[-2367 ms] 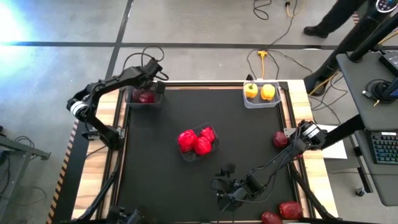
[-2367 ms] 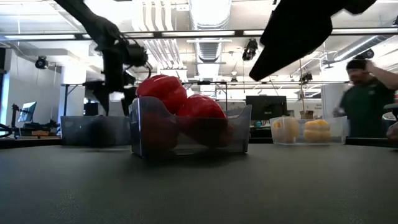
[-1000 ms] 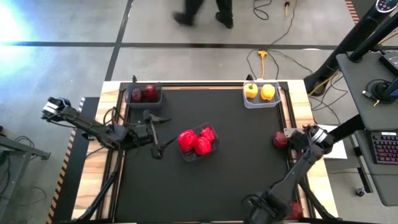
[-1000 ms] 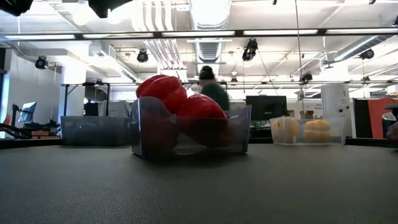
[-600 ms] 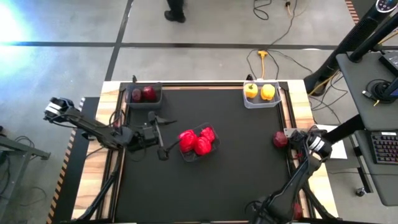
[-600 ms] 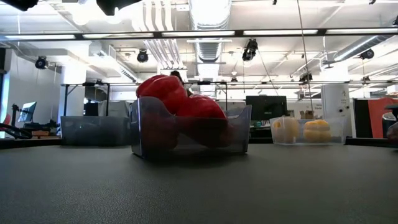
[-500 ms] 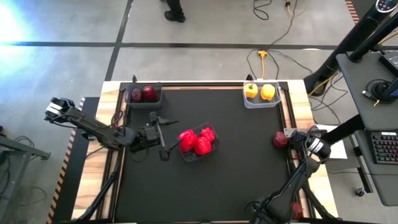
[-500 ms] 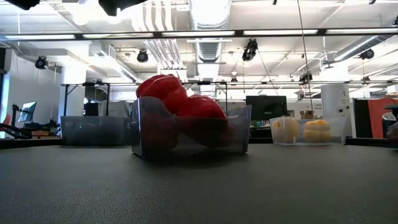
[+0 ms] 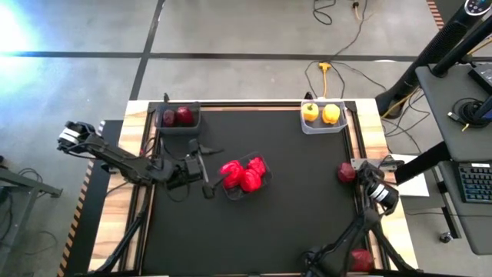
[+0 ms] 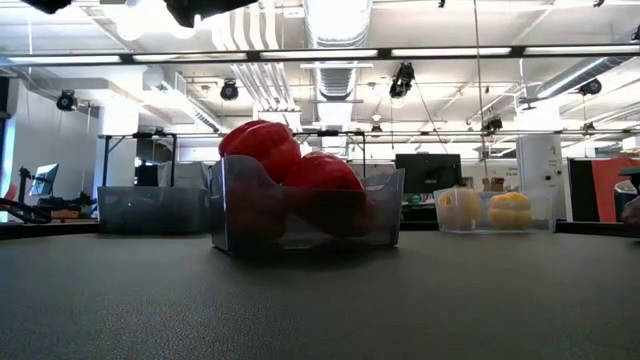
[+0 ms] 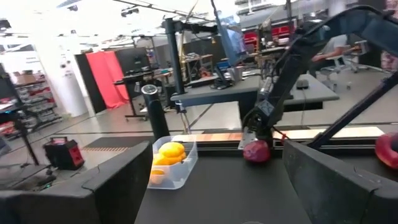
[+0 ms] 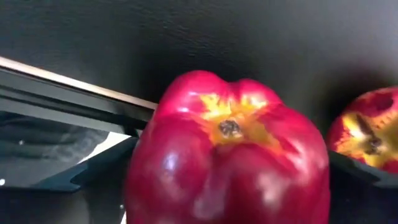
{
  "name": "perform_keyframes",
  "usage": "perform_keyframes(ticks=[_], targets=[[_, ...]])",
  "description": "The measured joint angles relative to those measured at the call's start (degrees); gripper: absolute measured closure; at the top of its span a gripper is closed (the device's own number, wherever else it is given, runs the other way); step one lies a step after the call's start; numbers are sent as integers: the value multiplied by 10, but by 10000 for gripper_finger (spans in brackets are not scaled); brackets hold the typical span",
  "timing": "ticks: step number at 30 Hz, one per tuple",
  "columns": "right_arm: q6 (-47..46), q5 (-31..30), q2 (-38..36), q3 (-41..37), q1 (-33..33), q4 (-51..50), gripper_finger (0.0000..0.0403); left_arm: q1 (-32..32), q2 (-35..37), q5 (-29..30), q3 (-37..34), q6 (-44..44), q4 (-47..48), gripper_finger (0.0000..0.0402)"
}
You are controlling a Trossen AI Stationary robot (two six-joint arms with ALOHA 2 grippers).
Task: Sort produce into baskets
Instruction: Put the red apple into the top black bin
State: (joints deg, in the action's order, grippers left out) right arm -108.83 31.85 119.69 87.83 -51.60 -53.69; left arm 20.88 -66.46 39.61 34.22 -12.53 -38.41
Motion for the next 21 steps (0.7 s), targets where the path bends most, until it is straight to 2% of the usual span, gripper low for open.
perform_keyframes(ticks=[4, 11, 16, 21], targets=[[27, 0, 0, 0, 6, 0, 80, 0, 6, 38, -1, -1, -1, 61], [43, -16, -28, 0, 24, -7, 84, 4, 7, 49, -2, -5, 1, 61], [70, -84, -69, 4, 51, -7, 84, 31, 18, 49, -2, -5, 1, 61], [154, -158, -105, 21, 98, -31, 84, 92, 38, 30, -2, -36, 7, 61]])
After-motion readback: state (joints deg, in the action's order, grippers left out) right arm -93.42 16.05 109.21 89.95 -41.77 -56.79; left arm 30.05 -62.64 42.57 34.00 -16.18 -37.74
